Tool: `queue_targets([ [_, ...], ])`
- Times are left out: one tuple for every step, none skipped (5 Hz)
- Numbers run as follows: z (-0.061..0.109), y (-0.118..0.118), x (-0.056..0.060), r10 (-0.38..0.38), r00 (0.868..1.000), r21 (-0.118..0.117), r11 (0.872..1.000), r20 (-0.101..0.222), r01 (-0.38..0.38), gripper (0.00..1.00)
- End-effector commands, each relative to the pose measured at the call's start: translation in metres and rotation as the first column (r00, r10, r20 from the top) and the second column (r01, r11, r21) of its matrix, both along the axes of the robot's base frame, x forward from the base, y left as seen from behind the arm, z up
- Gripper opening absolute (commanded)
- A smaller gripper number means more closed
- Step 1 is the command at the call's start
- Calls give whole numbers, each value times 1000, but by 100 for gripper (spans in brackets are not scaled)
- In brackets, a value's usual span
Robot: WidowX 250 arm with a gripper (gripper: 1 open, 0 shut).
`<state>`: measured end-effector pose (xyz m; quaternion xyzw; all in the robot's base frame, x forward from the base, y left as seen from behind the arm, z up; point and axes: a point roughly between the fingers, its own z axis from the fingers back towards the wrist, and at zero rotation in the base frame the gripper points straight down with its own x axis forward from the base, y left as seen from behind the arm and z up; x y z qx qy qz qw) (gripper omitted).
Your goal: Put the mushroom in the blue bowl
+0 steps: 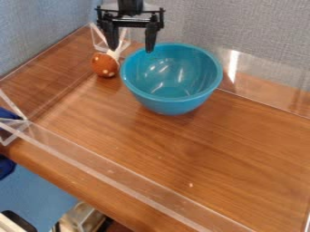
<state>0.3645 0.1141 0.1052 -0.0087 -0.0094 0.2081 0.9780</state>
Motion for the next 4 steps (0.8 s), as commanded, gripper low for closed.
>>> queue_targets([
  [23,19,11,-39,996,30,999,84,37,100],
  [21,31,19,-87,991,42,996,97,84,100],
  [10,33,22,4,994,59,998,106,-10,100],
  [-3,34,26,91,989,78,992,116,-101,100],
])
